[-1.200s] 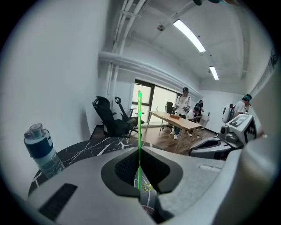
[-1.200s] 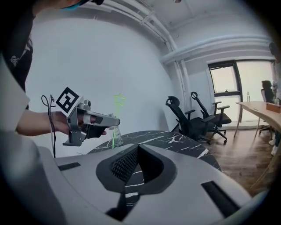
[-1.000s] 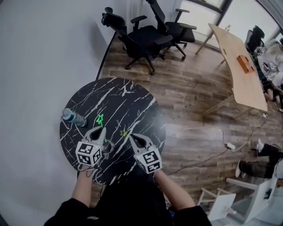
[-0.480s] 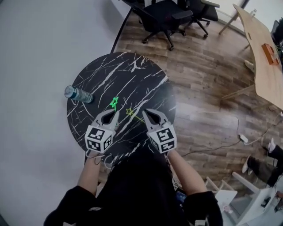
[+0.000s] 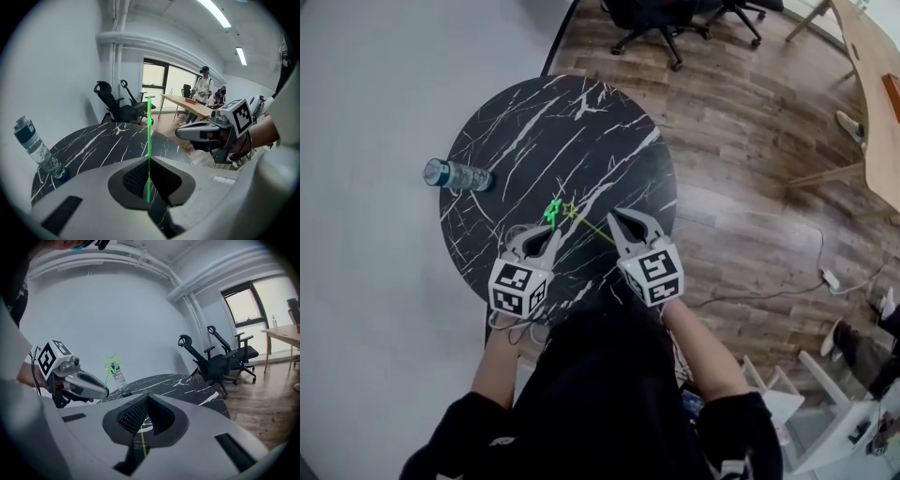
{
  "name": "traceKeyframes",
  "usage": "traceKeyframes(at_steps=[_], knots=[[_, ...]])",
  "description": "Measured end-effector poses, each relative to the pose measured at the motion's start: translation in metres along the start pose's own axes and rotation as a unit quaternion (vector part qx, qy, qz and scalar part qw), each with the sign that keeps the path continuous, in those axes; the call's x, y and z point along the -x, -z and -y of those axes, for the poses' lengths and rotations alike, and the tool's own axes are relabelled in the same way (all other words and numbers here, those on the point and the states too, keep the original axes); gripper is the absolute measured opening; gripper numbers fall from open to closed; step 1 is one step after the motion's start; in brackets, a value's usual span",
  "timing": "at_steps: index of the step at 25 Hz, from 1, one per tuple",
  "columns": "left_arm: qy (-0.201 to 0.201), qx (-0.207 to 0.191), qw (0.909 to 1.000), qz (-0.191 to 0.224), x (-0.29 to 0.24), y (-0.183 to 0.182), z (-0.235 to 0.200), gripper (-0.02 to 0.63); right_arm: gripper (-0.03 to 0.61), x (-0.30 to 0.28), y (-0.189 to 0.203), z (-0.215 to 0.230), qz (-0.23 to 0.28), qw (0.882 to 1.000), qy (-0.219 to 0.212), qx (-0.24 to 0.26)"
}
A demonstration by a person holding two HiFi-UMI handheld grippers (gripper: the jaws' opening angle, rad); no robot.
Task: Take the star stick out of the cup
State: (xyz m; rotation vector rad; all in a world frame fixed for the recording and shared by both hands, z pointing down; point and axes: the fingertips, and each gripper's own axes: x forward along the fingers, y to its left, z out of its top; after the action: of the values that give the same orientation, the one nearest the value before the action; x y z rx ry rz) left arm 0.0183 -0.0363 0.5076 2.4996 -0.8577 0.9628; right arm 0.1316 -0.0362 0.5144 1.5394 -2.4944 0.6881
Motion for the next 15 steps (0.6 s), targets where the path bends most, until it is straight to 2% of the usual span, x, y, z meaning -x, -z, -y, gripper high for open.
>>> traceKeyframes(at_steps=[5, 10, 15], knots=[[0.001, 0.041, 0.9986, -0.035, -0.017, 0.032, 0.013, 0.006, -0.004, -0.001, 0.018, 0.003, -0.019, 1.000, -0.016, -0.015], [-0.018, 0.073, 0.9944, -0.073, -0.034, 0.073, 0.018, 0.006, -0.005, -0.004, 0.039, -0.003, -0.042, 0.998, -0.046, -0.014], [-0.023, 0.112, 0.9892, -0.093, -0.047, 0.102, 0.022, 0.006, -0.005, -0.008, 0.055, -0.003, -0.060, 0.996, -0.059, -0.013]])
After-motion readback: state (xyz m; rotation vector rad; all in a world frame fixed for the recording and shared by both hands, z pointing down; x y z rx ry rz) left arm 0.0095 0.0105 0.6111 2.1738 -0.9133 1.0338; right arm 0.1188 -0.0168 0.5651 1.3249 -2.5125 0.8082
